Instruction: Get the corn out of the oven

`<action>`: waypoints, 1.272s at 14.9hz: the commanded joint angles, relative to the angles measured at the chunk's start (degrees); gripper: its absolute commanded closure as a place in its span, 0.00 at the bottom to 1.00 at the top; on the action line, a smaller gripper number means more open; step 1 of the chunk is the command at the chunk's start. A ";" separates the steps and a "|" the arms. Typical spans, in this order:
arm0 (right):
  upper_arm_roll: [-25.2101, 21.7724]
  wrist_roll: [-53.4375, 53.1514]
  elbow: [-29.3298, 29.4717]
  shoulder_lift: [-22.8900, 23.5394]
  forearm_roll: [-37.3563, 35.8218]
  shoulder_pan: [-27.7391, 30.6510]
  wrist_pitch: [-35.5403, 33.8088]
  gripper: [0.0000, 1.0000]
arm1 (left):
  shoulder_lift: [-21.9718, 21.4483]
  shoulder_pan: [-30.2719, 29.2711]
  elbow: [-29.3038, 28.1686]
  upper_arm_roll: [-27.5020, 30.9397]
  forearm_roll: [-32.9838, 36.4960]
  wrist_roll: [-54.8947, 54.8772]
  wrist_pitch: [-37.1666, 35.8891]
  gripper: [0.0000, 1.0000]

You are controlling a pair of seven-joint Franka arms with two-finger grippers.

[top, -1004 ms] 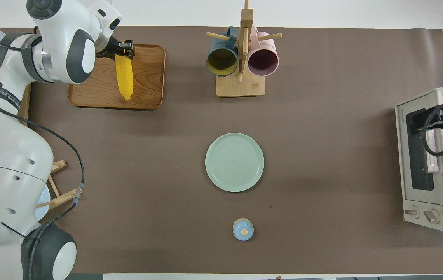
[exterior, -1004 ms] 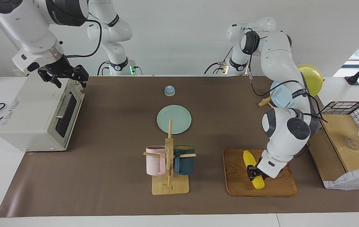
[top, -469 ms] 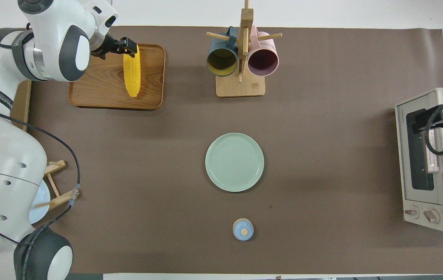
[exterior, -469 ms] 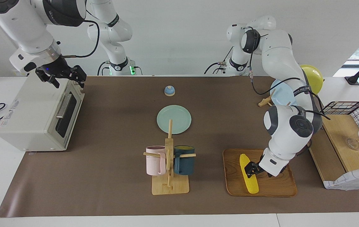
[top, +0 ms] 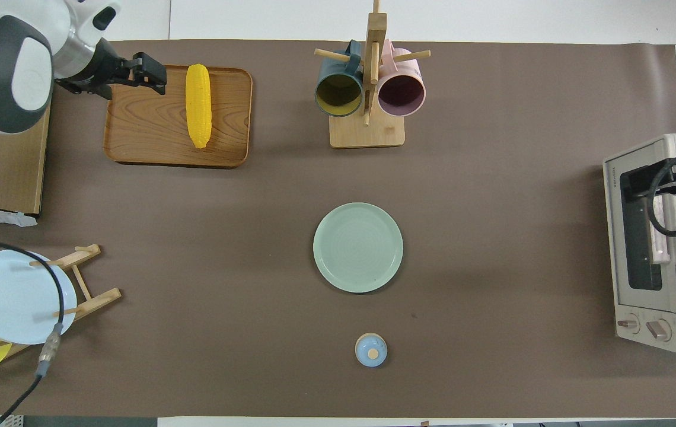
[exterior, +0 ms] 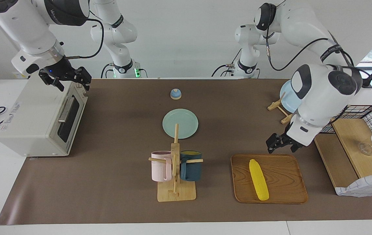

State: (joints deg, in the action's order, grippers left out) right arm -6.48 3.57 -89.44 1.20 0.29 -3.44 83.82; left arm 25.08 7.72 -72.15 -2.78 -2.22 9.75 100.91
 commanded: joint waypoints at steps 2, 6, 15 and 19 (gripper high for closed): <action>0.68 -0.32 0.06 -0.41 0.59 1.24 0.82 0.00 | -14.42 -0.42 -11.70 0.14 -0.51 1.50 -7.10 0.00; 1.03 -0.32 0.06 -0.58 0.41 0.71 2.32 0.00 | -20.93 -1.21 -13.01 0.23 -0.42 1.85 -16.60 0.00; 0.94 -0.32 0.06 -0.59 0.41 1.33 2.05 0.00 | -29.13 -0.69 -24.89 1.28 -0.60 1.85 -18.29 0.00; 0.94 -0.23 0.06 -0.59 0.41 1.33 2.05 0.00 | -24.73 -1.39 -20.42 0.40 -0.86 1.94 -19.17 0.00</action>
State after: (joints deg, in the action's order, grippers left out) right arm -6.17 3.57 -89.20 1.17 0.29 -3.13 85.52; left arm -1.63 6.99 -95.38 -2.05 -2.24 11.24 81.74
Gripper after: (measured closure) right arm 0.000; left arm 0.000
